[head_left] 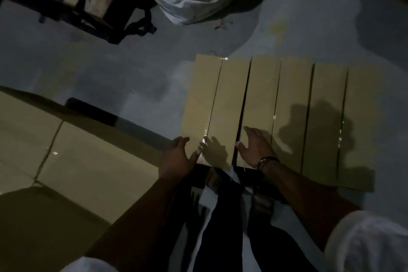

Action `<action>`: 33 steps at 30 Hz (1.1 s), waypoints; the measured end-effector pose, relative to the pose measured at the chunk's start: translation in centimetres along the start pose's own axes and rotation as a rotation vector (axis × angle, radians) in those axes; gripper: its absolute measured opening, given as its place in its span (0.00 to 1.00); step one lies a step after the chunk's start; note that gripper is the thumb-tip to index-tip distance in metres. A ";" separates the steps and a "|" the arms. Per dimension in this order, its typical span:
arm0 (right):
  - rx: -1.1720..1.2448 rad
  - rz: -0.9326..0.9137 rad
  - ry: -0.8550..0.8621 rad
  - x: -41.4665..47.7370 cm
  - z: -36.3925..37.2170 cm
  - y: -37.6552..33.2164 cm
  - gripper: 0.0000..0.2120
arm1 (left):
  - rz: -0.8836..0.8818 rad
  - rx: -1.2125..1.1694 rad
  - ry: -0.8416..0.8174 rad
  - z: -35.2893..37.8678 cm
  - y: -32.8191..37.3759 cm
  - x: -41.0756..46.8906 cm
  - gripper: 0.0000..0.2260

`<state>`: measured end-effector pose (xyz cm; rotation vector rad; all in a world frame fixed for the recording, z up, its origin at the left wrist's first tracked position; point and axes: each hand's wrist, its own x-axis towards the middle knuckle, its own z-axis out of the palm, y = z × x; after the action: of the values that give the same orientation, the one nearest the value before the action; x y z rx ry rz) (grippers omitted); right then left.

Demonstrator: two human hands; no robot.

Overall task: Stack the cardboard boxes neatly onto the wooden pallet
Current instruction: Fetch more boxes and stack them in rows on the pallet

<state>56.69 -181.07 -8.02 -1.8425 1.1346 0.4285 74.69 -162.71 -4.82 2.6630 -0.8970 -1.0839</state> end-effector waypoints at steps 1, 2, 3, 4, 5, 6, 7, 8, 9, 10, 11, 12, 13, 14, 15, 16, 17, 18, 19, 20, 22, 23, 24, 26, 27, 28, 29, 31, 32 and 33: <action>0.008 0.004 0.000 2.1 1.1 0.3 0.31 | -0.004 -0.008 -0.007 1.1 -0.7 2.3 0.32; 0.016 0.006 0.004 4.1 2.2 0.6 0.32 | -0.007 -0.016 -0.007 2.0 -1.5 4.6 0.33; 0.023 0.009 0.013 6.2 3.1 0.8 0.32 | -0.008 -0.022 -0.001 2.9 -2.1 6.9 0.34; 0.038 0.016 0.026 8.1 4.0 0.9 0.32 | -0.004 -0.027 0.011 3.8 -2.9 9.0 0.34; 0.054 0.023 0.049 9.8 4.8 1.0 0.32 | 0.004 -0.035 0.019 4.4 -3.3 10.8 0.34; 0.066 0.026 0.079 11.5 5.5 1.2 0.32 | 0.012 -0.047 0.027 4.9 -3.7 12.6 0.33; 0.062 0.028 0.109 12.9 6.1 1.4 0.32 | 0.019 -0.057 0.039 5.4 -4.0 14.3 0.33; 0.048 0.027 0.138 14.2 6.7 1.6 0.32 | 0.014 -0.073 0.049 5.7 -4.3 15.8 0.33; 0.034 0.028 0.162 15.2 7.2 1.7 0.32 | 0.002 -0.093 0.048 5.8 -4.4 17.2 0.34; 0.022 0.039 0.175 16.0 7.6 1.7 0.32 | -0.011 -0.115 0.031 5.9 -4.6 18.3 0.36; 0.001 0.053 0.183 16.4 7.9 1.7 0.32 | -0.018 -0.127 -0.001 6.0 -4.7 19.3 0.37; -0.030 0.054 0.188 16.8 8.3 1.7 0.32 | -0.020 -0.133 -0.041 6.1 -4.9 20.2 0.39; -0.068 0.042 0.188 17.1 8.5 1.6 0.33 | -0.015 -0.128 -0.081 6.1 -4.9 20.9 0.40; -0.103 0.021 0.184 17.3 8.7 1.5 0.34 | -0.003 -0.126 -0.113 6.2 -4.9 21.7 0.40; -0.131 0.004 0.178 17.3 9.0 1.4 0.35 | 0.012 -0.129 -0.141 6.2 -5.0 22.2 0.41; -0.152 -0.007 0.170 17.4 9.3 1.3 0.36 | 0.025 -0.151 -0.163 6.3 -5.1 22.8 0.43; -0.160 -0.008 0.160 17.5 9.4 1.2 0.38 | 0.027 -0.183 -0.181 6.3 -5.2 23.2 0.44; -0.153 -0.006 0.154 17.6 9.6 1.0 0.40 | 0.021 -0.220 -0.190 6.3 -5.3 23.6 0.46; -0.138 -0.003 0.152 17.8 9.6 0.8 0.42 | 0.016 -0.248 -0.190 6.2 -5.3 23.8 0.48; -0.124 0.000 0.150 18.1 9.7 0.7 0.43 | 0.015 -0.273 -0.181 6.2 -5.3 24.0 0.48; -0.113 0.001 0.157 18.7 9.9 0.3 0.44 | 0.018 -0.304 -0.154 6.2 -4.8 23.8 0.41; -0.107 0.005 0.162 18.7 9.8 0.3 0.44 | 0.019 -0.292 -0.140 6.0 -4.4 23.3 0.37; -0.095 0.012 0.164 18.5 9.6 0.1 0.44 | 0.019 -0.266 -0.122 5.8 -4.1 22.8 0.34; -0.074 0.026 0.168 17.8 8.9 -0.1 0.44 | 0.031 -0.233 -0.098 5.1 -3.8 21.6 0.30; -0.083 0.024 0.186 17.1 8.3 -0.4 0.43 | 0.041 -0.250 -0.084 4.5 -3.5 20.8 0.28; -0.100 0.013 0.222 16.4 7.6 -0.7 0.42 | 0.049 -0.285 -0.062 3.7 -3.3 19.9 0.26; -0.117 -0.002 0.268 15.6 6.7 -1.1 0.41 | 0.059 -0.326 -0.032 2.8 -2.8 19.0 0.24; -0.116 -0.016 0.346 13.7 4.5 -2.5 0.39 | 0.086 -0.381 0.045 0.9 -1.3 16.7 0.22; -0.112 -0.023 0.380 12.5 3.4 -3.3 0.39 | 0.100 -0.391 0.088 -0.1 -0.3 15.4 0.22; -0.115 -0.038 0.419 11.3 2.2 -4.1 0.40 | 0.106 -0.395 0.124 -1.2 0.9 14.0 0.21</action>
<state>66.32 -184.56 -14.69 -2.1132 1.3718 0.0849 83.00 -171.51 -11.97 2.3023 -0.7061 -0.9457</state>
